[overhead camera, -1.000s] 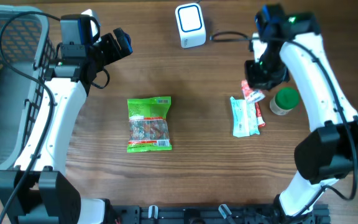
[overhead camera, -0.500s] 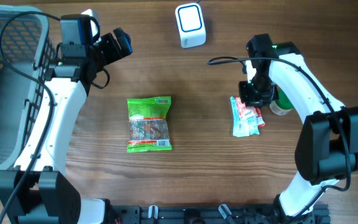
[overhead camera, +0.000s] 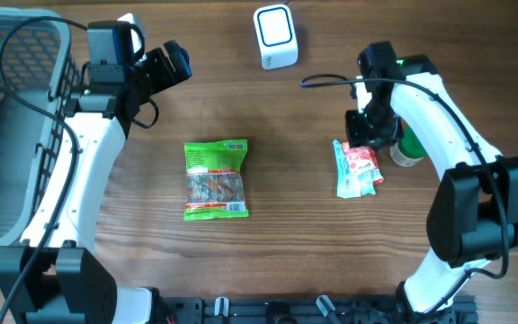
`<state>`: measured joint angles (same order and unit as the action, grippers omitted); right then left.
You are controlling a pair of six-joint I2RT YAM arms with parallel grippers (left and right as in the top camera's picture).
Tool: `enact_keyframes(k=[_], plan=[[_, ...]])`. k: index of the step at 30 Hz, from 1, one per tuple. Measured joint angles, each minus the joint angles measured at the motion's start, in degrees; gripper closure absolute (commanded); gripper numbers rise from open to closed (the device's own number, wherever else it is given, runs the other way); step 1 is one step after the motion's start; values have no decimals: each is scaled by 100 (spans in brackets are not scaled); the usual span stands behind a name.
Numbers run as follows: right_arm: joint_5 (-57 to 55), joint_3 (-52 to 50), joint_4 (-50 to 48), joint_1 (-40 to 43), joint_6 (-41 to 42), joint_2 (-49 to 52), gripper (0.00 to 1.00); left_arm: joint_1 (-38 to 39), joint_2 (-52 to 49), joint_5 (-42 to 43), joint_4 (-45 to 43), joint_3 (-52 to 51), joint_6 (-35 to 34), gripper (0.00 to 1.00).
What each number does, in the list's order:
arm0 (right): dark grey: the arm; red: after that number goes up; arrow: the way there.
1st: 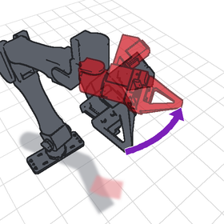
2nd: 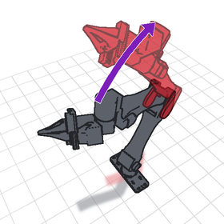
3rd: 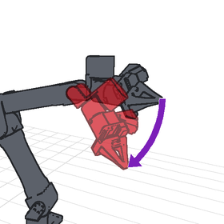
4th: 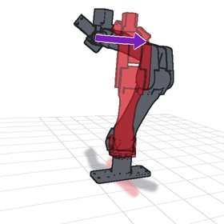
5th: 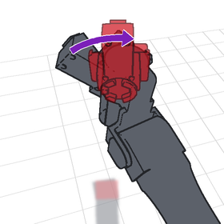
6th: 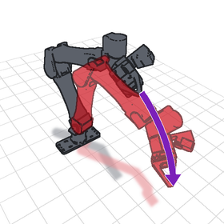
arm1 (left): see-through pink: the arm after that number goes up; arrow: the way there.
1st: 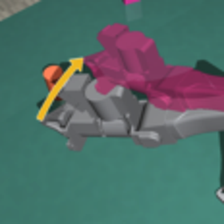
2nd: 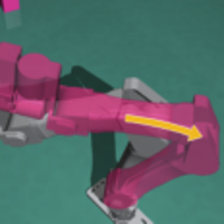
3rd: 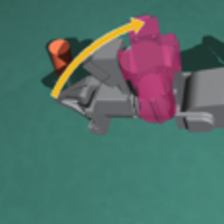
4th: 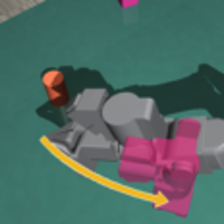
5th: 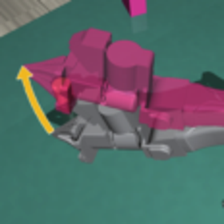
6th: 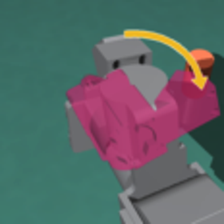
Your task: Scan the item barcode
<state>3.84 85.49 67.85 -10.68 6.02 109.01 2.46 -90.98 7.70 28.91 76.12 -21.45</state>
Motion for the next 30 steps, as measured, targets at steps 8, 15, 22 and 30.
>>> enact_keyframes(k=[8, 15, 22, 30], plan=[[1646, 22, -817, -533, 2, 0, 46, 0, 0, 0, 0, 0, 0, 0], [2103, -369, -1829, -1530, 20, -2, 43, 0, 0, 2, 0, 0, -2, 0], [2173, -485, -2033, -1821, 151, -4, 43, 0, -11, 2, -350, -7, -2, 0], [2188, -485, -1915, -1823, 157, -4, 38, 11, -31, 96, 1508, 17, -7, 0]])
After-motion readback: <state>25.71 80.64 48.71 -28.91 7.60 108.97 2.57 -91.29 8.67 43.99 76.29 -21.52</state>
